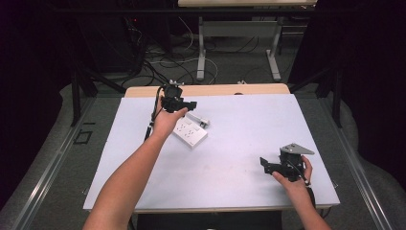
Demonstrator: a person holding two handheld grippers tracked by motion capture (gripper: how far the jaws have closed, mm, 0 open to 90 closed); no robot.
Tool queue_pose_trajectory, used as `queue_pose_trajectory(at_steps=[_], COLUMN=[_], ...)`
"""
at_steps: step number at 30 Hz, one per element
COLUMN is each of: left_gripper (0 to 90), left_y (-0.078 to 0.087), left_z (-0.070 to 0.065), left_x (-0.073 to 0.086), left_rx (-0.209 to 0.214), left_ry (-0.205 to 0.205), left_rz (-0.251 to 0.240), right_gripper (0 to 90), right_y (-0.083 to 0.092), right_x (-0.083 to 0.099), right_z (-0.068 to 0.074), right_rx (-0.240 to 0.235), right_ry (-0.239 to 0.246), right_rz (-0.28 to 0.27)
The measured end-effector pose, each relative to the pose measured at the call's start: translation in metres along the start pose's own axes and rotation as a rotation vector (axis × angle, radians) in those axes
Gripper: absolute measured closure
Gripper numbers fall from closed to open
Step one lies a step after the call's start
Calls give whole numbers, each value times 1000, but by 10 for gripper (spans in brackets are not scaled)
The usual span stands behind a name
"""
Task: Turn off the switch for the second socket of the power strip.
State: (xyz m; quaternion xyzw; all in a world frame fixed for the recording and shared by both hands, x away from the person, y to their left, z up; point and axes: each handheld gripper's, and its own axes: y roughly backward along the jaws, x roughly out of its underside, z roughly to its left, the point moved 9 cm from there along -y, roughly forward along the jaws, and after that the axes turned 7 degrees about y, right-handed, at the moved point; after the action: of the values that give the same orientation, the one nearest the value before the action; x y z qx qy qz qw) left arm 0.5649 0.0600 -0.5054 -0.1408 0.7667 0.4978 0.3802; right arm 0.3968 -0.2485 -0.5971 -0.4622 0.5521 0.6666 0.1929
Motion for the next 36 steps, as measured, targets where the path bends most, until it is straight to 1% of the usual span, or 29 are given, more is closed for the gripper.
queue_pose_trajectory(at_steps=[1,5,6,8,9,12,13,15,17,19,23,25,27,30,31,33,36], left_gripper=[381,404,409,424,432,453,482,489,516,535,567,597,607,632,638,654,673], left_y=[-1,-7,-9,-11,-13,-19,-21,-23,-26,-29,-31,-32,-33,-34,-35,-37,-39], left_z=[0,3,3,5,6,10,11,13,13,13,12,11,10,9,9,10,11], left_x=[0,-1,-1,-1,-1,3,4,6,7,9,10,10,10,11,12,13,17], left_rx=[-2,-8,-4,-5,-10,-15,-19,-30,-29,-38,-42,-43,-43,-39,-44,-41,-43], left_ry=[6,6,8,11,21,32,37,33,36,47,51,66,76,74,82,91,100], left_rz=[2,10,6,9,12,36,37,51,59,70,68,70,65,72,81,87,113], right_gripper=[118,119,118,118,118,118,118,118,118,118,118,118,118,118,118,118,118], right_y=[0,0,0,-1,-1,0,-1,-1,-1,-1,-1,-2,-2,-2,-2,-2,-2], right_x=[0,0,0,0,0,1,1,1,1,1,1,2,2,2,2,2,2], right_z=[0,0,-1,-1,-1,0,-1,0,-1,0,0,0,0,0,0,0,0], right_rx=[0,-6,1,0,-1,-9,-9,-10,-10,-11,-13,-13,-14,-17,-17,-18,-19], right_ry=[0,1,1,0,6,2,7,4,7,1,3,2,1,-1,-1,0,-1], right_rz=[0,2,-2,1,2,6,5,6,4,7,8,11,13,15,15,15,15])
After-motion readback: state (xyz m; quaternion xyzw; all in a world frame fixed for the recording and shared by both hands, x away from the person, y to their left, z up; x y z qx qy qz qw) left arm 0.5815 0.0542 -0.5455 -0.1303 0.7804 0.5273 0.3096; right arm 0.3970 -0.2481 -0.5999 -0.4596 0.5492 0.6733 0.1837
